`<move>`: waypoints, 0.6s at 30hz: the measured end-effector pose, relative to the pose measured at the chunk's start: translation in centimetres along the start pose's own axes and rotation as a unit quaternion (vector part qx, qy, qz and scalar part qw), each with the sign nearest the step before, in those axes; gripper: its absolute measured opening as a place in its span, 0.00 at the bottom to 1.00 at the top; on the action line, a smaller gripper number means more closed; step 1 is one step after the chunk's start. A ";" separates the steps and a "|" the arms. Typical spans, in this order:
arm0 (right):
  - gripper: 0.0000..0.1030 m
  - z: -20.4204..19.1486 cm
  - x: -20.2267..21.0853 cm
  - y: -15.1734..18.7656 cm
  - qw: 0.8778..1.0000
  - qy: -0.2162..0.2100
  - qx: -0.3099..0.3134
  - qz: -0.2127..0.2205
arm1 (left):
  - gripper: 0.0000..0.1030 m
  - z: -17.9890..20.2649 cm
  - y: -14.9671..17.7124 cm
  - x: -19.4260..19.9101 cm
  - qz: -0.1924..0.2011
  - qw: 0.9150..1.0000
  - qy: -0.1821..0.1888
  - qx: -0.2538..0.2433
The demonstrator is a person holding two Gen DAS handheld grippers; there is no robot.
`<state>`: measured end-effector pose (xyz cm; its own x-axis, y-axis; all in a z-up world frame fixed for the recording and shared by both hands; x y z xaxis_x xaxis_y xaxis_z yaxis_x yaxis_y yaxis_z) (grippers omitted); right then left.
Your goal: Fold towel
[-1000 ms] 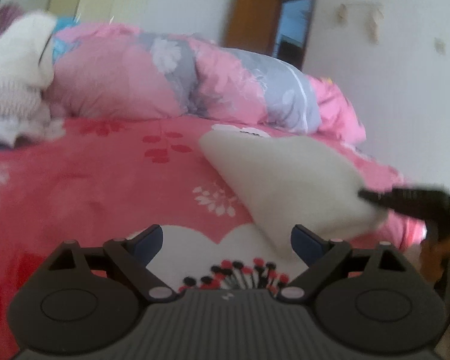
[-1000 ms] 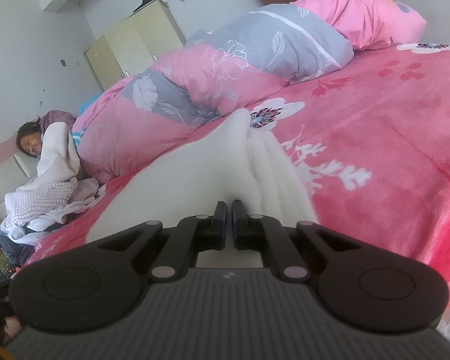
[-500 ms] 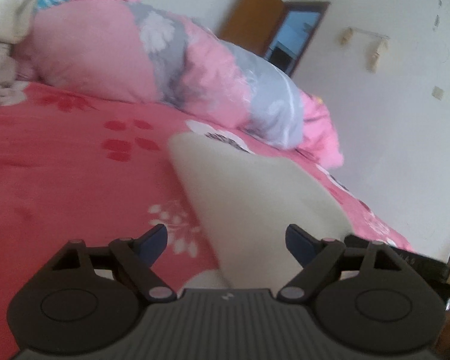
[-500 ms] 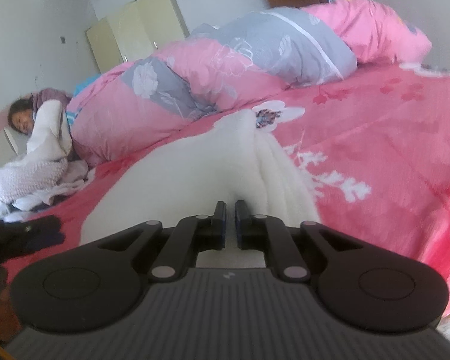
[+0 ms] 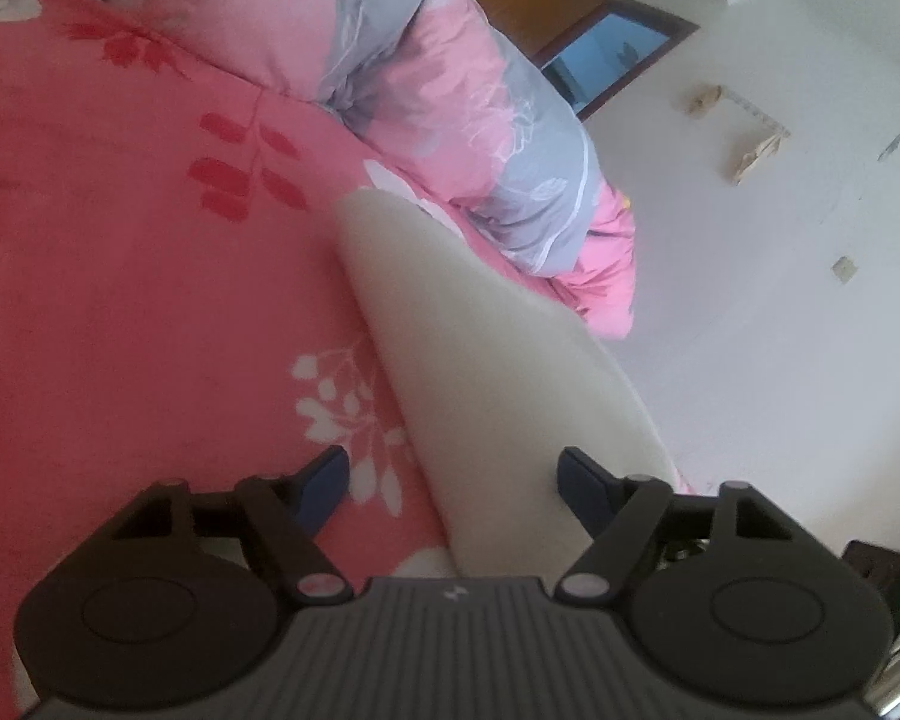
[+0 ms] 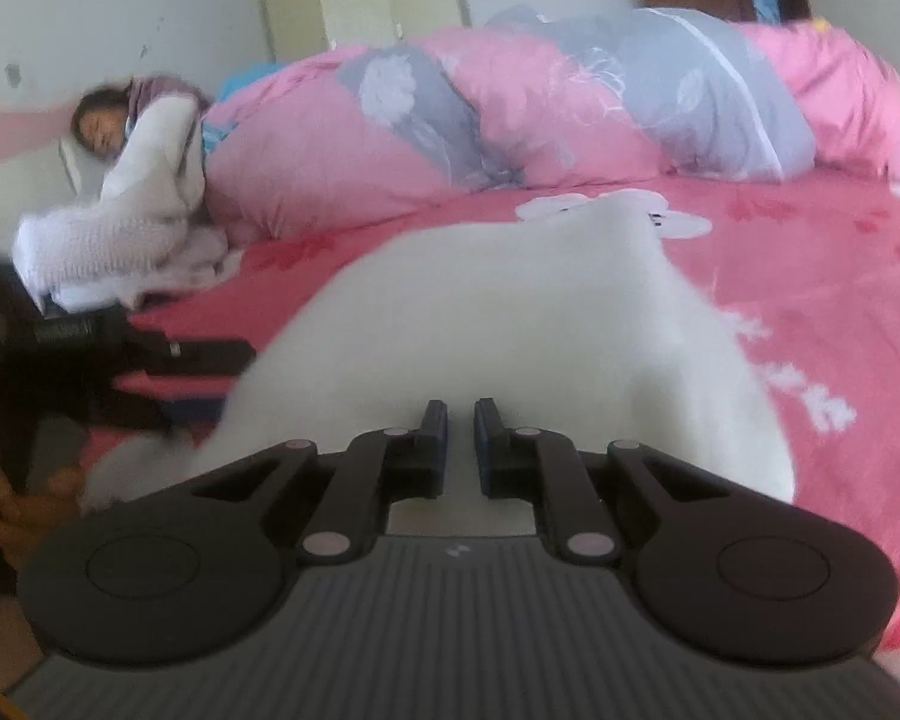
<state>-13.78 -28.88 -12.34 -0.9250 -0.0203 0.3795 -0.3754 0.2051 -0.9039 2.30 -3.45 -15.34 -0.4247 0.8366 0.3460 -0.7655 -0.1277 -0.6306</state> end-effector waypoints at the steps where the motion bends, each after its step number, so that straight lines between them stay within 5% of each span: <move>1: 0.10 -0.4 0.1 -0.2 1.000 -0.001 0.006 0.002 | 0.73 -0.1 0.0 0.0 0.001 1.000 0.003 0.000; 4: 0.11 -2.5 0.9 -1.2 0.998 -0.031 0.040 0.027 | 0.73 -0.1 0.2 0.0 0.002 1.000 0.011 -0.006; 12: 0.10 -3.5 -1.3 0.1 0.997 -0.023 0.071 -0.013 | 0.73 1.9 0.8 -0.5 -0.022 0.998 0.036 -0.040; 18: 0.10 -1.8 -0.6 -3.0 0.994 0.047 0.084 0.044 | 0.74 4.2 1.5 -2.0 -0.052 0.993 0.016 -0.100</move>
<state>-11.98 -27.70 -9.54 -0.9481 0.0832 0.3069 -0.3050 0.0352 -0.9517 0.02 -7.51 -14.06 -0.3297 0.8565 0.3972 -0.6917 0.0672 -0.7191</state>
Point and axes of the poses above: each gripper's, at about its wrist camera, not at the fingertips, and x roughly against the way its jaws point, z to its right, y to its underside, the point moved 1 cm from there along -x, roughly the way its jaws point, and after that the axes turned 3 degrees about z, right-handed, at the moved point
